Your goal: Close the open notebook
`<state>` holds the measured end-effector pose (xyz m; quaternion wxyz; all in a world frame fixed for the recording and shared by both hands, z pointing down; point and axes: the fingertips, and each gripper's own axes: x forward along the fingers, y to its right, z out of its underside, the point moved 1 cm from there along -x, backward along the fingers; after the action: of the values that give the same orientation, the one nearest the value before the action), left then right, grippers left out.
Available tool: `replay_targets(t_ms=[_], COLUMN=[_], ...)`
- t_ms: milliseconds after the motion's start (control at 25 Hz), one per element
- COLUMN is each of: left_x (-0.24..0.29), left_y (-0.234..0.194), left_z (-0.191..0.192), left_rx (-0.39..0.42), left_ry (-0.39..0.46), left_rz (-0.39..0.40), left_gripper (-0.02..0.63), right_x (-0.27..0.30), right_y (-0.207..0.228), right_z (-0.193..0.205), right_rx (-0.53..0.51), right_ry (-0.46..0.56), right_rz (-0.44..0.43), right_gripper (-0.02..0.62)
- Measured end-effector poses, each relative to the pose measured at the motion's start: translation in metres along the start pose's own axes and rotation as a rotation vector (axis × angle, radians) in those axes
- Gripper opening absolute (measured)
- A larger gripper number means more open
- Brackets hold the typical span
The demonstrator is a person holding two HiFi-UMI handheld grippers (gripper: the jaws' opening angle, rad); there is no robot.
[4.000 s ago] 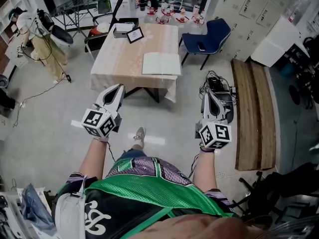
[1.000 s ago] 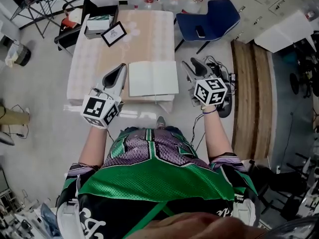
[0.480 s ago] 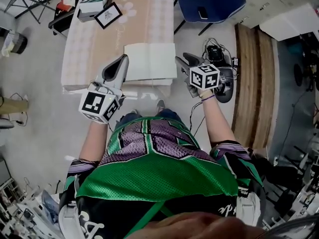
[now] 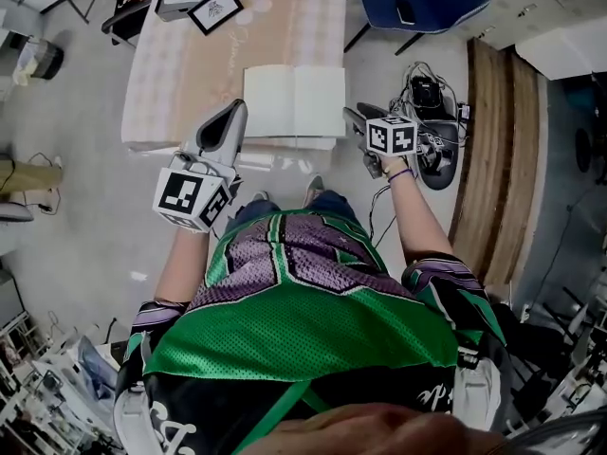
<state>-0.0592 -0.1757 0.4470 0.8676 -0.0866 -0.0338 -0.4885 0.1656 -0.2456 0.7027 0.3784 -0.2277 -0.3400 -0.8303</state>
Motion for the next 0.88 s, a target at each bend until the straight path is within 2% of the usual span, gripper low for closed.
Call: replay_targets(t_ms=[200, 400, 600, 880], left_x=[0.028, 0.038, 0.037, 0.029], left_y=[0.013, 0.021, 0.005, -0.017], left_z=[0.0, -0.002, 0.01, 0.016], left_rx=[0.021, 0.038, 0.026, 0.026], left_ry=[-0.029, -0.039, -0.076, -0.083], left_rz=[-0.005, 0.004, 0.04, 0.031], left_gripper=[0.015, 0.015, 0.015, 0.015], right_x=[0.015, 0.027, 0.046, 0.061], right_y=[0.031, 0.042, 0.044, 0.05], right_z=[0.02, 0.031, 0.041, 0.052], right_rx=[0.142, 0.186, 0.27, 0.352], right_ry=[-0.02, -0.036, -0.037, -0.044], right_rz=[-0.012, -0.024, -0.021, -0.006], right_gripper=[0.169, 0.169, 0.169, 0.169])
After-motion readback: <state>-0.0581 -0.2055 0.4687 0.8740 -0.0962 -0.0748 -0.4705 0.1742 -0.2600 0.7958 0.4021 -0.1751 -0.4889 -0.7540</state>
